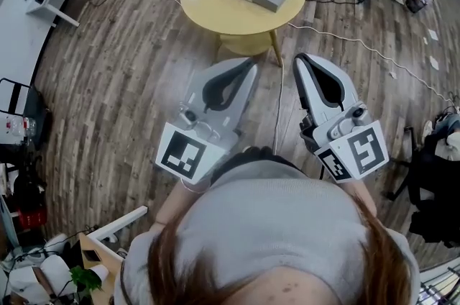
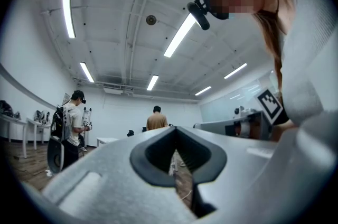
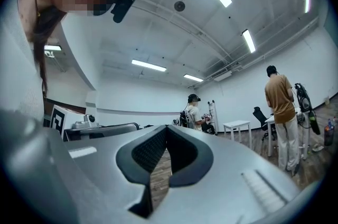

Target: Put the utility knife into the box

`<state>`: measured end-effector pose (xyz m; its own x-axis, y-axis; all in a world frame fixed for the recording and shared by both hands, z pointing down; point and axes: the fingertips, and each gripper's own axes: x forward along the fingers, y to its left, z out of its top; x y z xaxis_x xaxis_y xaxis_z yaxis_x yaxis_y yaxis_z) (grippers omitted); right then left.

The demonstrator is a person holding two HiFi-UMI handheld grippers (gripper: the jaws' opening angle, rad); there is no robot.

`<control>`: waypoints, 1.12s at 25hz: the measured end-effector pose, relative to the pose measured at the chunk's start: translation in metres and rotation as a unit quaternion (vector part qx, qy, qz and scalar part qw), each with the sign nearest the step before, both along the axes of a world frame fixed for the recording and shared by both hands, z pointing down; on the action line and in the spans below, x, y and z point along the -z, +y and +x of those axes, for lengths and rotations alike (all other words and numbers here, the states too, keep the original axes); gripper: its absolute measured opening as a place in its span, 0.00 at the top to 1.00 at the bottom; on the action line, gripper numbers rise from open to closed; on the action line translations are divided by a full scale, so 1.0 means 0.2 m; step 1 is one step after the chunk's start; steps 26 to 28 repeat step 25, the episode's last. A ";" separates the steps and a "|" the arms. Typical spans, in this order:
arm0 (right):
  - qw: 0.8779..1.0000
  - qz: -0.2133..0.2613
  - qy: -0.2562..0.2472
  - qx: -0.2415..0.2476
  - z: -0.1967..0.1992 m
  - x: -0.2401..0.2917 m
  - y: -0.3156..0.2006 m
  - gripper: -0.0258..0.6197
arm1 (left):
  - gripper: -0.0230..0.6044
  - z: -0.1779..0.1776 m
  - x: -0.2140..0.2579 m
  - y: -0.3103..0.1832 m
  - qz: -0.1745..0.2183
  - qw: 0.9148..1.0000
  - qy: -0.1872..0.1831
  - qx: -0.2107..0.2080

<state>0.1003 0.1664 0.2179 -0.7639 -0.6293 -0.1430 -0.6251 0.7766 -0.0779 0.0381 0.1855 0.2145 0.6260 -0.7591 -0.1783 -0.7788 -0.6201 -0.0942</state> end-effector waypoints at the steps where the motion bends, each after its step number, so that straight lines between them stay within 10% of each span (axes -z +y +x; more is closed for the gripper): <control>1: 1.000 0.003 0.004 -0.004 -0.01 0.00 0.00 0.96 | 0.96 -0.01 0.00 0.01 0.001 1.000 -0.002 -0.001; 28: 1.000 -0.004 0.010 -0.015 -0.08 -0.02 0.04 0.96 | 0.96 -0.07 0.00 0.03 0.004 1.000 0.014 -0.012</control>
